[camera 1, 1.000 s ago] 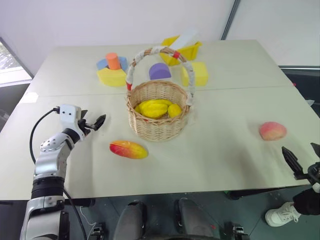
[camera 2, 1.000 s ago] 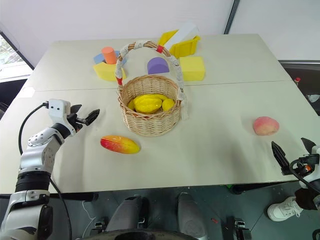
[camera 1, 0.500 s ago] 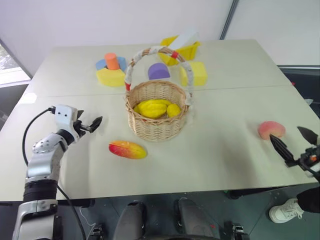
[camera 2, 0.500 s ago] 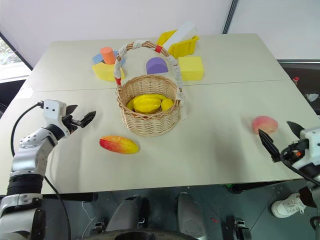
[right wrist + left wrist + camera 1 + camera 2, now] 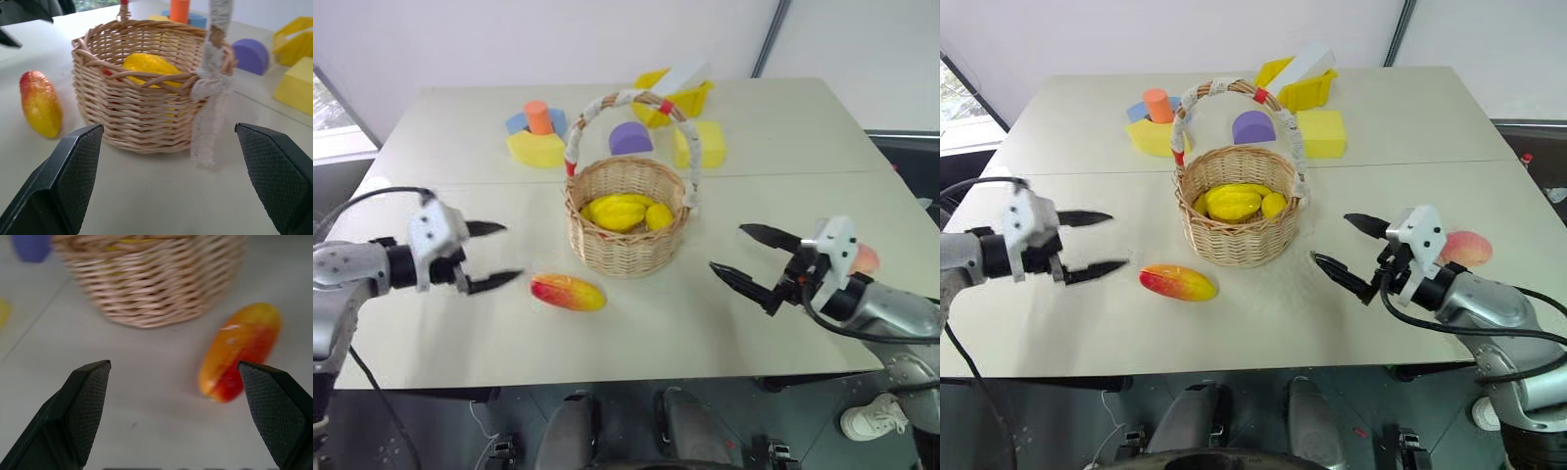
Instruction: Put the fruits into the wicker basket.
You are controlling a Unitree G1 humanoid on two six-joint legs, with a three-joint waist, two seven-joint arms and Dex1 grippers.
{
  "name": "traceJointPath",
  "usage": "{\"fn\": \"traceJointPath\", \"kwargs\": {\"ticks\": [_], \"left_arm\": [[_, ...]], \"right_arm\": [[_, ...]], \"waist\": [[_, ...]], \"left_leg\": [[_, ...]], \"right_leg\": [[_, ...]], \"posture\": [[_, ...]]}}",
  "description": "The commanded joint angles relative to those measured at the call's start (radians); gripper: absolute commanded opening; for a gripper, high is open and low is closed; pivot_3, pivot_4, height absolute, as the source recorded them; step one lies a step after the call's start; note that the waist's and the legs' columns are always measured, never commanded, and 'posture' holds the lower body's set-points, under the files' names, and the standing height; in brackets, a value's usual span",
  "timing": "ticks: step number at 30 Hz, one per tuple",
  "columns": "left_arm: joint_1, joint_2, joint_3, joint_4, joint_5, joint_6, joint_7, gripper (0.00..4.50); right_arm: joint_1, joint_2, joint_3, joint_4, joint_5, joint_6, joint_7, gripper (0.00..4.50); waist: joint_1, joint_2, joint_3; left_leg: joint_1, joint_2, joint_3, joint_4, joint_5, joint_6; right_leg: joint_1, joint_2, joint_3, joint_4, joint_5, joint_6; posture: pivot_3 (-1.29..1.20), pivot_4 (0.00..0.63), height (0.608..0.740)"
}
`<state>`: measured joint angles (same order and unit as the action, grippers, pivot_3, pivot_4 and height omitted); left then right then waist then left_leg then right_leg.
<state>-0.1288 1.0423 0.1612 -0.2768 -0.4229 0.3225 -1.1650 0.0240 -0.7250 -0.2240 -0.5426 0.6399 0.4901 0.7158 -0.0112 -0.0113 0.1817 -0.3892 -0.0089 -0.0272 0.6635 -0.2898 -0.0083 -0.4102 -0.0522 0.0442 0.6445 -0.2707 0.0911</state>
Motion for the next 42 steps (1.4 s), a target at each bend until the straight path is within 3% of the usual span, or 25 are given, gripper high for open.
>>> {"fn": "traceJointPath", "kwargs": {"ticks": [1,7,13,20,27,33,37,42], "left_arm": [[-0.035,0.072,-0.062,-0.059,0.075,-0.044,-0.056,4.46],[-0.182,0.061,-0.209,-0.083,0.149,-0.061,-0.093,4.46],[-0.295,-0.021,-0.364,-0.063,0.248,-0.086,-0.11,4.46],[-0.337,-0.038,-0.463,-0.004,0.375,-0.153,-0.133,4.46],[-0.348,-0.072,-0.48,0.049,0.42,-0.195,-0.137,4.46],[-0.319,-0.086,-0.446,0.046,0.392,-0.163,-0.125,1.77],[-0.288,-0.068,-0.367,0.038,0.322,-0.108,-0.126,1.77],[-0.281,-0.078,-0.113,-0.072,-0.041,0.197,-0.128,1.77]], "right_arm": [[-0.025,0.017,0.031,0.018,-0.026,-0.042,0.025,4.49],[-0.038,0.029,0.069,0.037,-0.058,-0.065,0.047,4.49],[-0.034,0.063,0.086,-0.009,-0.063,-0.061,0.015,4.49],[-0.003,0.092,0.091,-0.03,-0.081,-0.076,-0.007,4.49],[-0.01,0.108,0.102,-0.019,-0.1,-0.095,-0.012,4.49],[-0.036,0.115,0.111,-0.007,-0.108,-0.098,-0.008,4.5],[-0.057,0.101,0.1,0.004,-0.107,-0.096,0.001,4.5],[-0.07,0.072,0.064,0.023,-0.104,-0.099,0.017,4.5]], "waist": [[-0.001,0.0,0.0],[-0.002,0.0,0.0],[-0.003,0.0,0.0],[-0.003,0.0,0.0],[-0.003,0.0,0.0],[-0.004,0.0,0.0],[-0.005,0.0,0.0],[-0.003,-0.001,0.001]], "left_leg": [[0.0,0.0,0.0,0.0,0.0,0.0],[0.0,0.0,0.0,0.001,0.0,0.0],[0.0,0.0,0.0,0.001,0.0,0.0],[0.0,0.001,0.0,0.002,0.0,0.0],[0.0,0.001,0.0,0.003,0.0,0.0],[0.0,0.001,0.0,0.003,0.0,0.0],[0.0,0.001,0.0,0.003,0.0,0.0],[0.0,0.001,0.0,0.003,0.0,0.0]], "right_leg": [[0.0,0.0,0.0,0.0,0.0,0.0],[0.0,0.003,0.0,0.001,0.002,0.003],[0.0,0.007,-0.001,0.002,0.002,0.003],[0.0,0.009,-0.001,0.003,0.002,0.003],[0.0,0.009,-0.001,0.003,0.002,0.003],[0.0,0.009,-0.001,0.003,0.002,0.004],[0.0,0.009,-0.001,0.004,0.002,0.004],[-0.001,0.008,-0.001,0.004,0.002,0.004]], "posture": [[0.0,0.15,0.74],[0.0,0.15,0.74],[0.0,0.15,0.74],[0.0,0.15,0.74],[0.0,0.15,0.74],[0.0,0.15,0.74],[0.0,0.15,0.74],[0.0,0.15,0.74]]}}
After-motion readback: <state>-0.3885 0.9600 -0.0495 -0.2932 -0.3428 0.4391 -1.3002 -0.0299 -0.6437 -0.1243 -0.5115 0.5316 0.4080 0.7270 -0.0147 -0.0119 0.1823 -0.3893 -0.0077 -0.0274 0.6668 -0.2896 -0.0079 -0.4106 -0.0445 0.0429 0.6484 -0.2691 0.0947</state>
